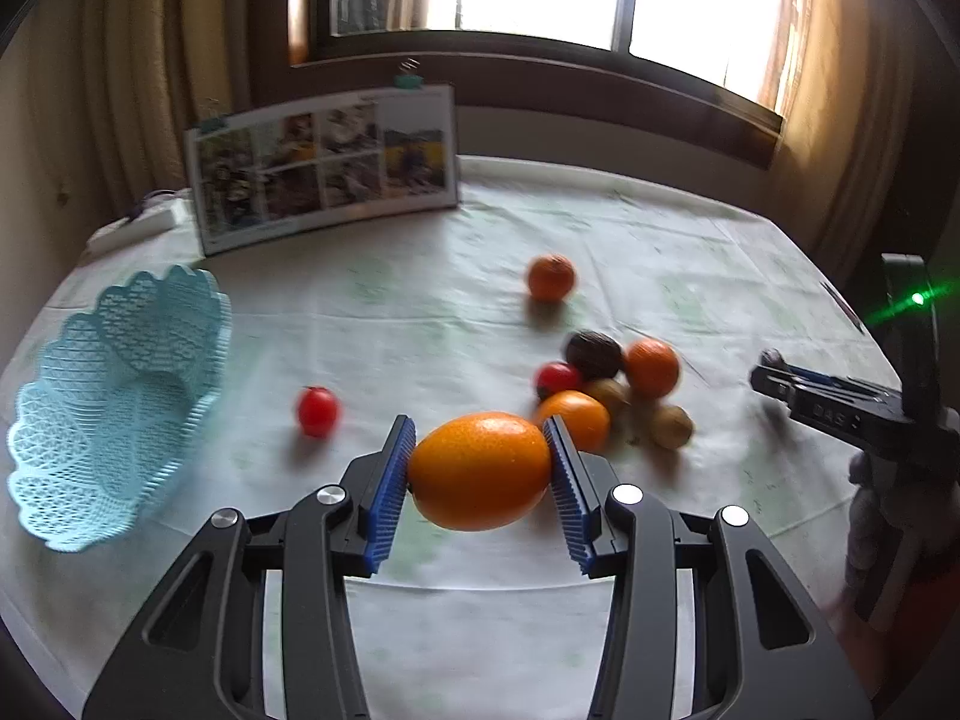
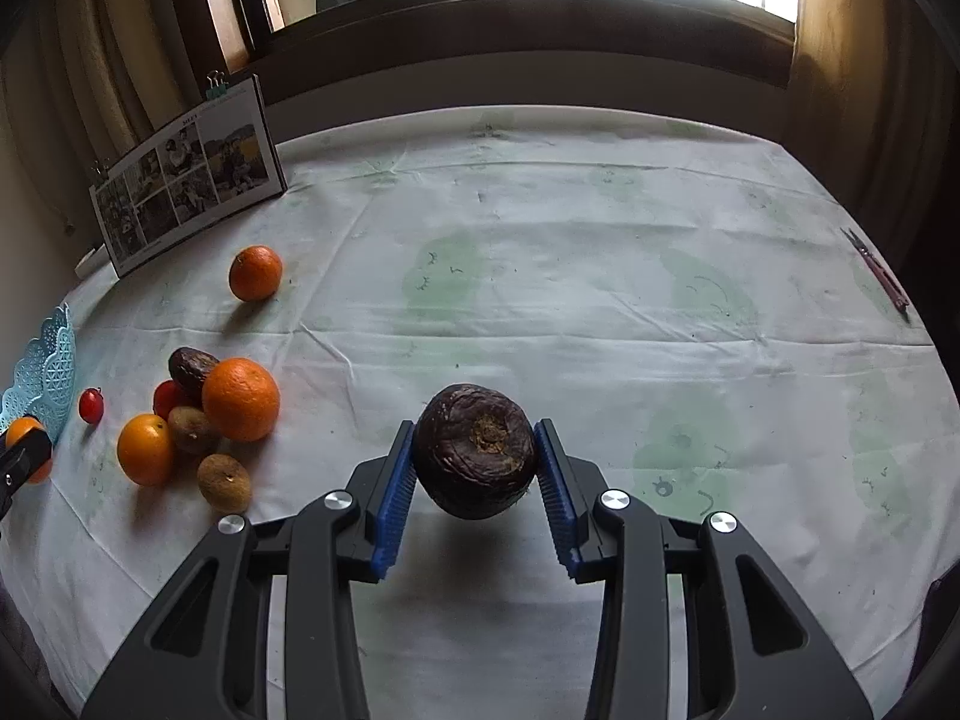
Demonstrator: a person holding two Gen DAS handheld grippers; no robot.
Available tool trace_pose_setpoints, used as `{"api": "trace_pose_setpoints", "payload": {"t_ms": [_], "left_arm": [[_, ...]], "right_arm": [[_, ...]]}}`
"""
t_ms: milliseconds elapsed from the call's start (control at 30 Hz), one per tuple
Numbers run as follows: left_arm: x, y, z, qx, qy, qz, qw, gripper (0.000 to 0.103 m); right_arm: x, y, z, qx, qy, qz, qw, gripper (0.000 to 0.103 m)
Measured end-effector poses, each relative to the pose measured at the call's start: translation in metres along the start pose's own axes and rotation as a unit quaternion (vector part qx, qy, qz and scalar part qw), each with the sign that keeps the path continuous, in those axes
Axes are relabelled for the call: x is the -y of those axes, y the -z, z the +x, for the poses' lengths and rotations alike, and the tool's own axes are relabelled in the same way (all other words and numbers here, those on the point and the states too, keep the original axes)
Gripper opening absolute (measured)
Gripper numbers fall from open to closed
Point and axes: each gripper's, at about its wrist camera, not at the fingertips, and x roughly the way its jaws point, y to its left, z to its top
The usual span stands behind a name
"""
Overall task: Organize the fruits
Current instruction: 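Carry the orange into the blue basket and open the left tool, then lower the avocado into the blue basket and open the right tool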
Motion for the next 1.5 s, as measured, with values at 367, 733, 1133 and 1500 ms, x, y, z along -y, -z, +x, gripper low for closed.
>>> {"api": "trace_pose_setpoints", "payload": {"t_ms": [367, 733, 1133, 1500], "left_arm": [[-0.095, -0.012, -0.022, 0.033, -0.089, -0.075, 0.9926, 0.046], [-0.161, -0.004, -0.020, 0.033, -0.144, -0.120, 0.9816, 0.058], [-0.193, 0.011, -0.049, 0.066, -0.187, -0.128, 0.9716, 0.084], [-0.216, 0.030, -0.069, 0.073, -0.210, -0.146, 0.9641, 0.087]], "right_arm": [[-0.041, -0.007, -0.021, 0.022, -0.026, -0.017, 0.999, 0.040], [-0.101, -0.010, -0.027, 0.022, -0.062, -0.052, 0.996, 0.040], [-0.198, -0.016, -0.037, 0.031, -0.136, -0.114, 0.984, 0.040], [-0.307, -0.011, -0.034, 0.023, -0.217, -0.185, 0.958, 0.040]]}}
